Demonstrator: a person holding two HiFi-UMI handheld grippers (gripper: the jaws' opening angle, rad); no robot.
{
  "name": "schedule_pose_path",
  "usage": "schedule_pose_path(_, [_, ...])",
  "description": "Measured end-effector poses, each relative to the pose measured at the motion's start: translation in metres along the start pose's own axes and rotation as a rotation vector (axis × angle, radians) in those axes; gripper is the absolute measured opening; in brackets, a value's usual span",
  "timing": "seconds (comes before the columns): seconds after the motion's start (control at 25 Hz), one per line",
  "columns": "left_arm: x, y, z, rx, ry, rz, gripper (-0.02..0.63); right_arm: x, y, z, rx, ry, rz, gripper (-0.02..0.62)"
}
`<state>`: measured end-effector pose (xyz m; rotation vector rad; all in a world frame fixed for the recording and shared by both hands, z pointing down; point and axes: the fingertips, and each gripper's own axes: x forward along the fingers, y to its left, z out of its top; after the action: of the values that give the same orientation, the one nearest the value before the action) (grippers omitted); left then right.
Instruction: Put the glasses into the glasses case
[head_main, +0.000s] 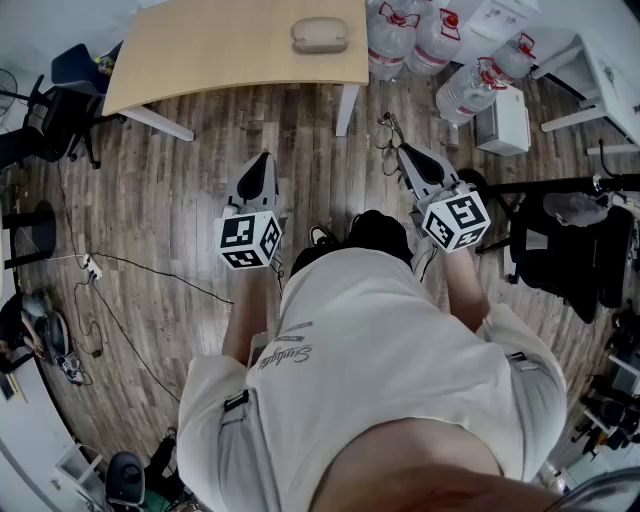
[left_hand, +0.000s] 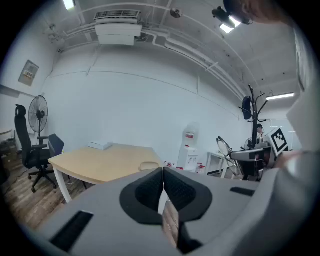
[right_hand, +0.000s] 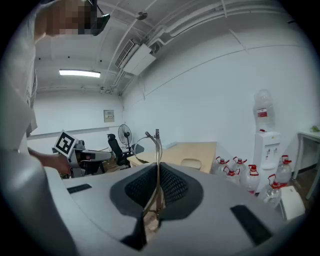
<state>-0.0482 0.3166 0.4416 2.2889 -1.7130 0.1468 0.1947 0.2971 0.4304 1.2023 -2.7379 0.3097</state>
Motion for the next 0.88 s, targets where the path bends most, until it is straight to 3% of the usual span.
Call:
schedule_pose_path(0.64, [-0.012,0.019,-0.001,-0.03,-0.022,-0.004,0.015,0.016,0.01,0.009,-0.033,-0.008,-0.042,0.011])
schedule_pose_path(0.88, [-0.003,0.021,-0.017,-0.059,0.012,-0.011,0.015,0.015,-0.001,-0.004,0.026,0.012,-0.065,0.011])
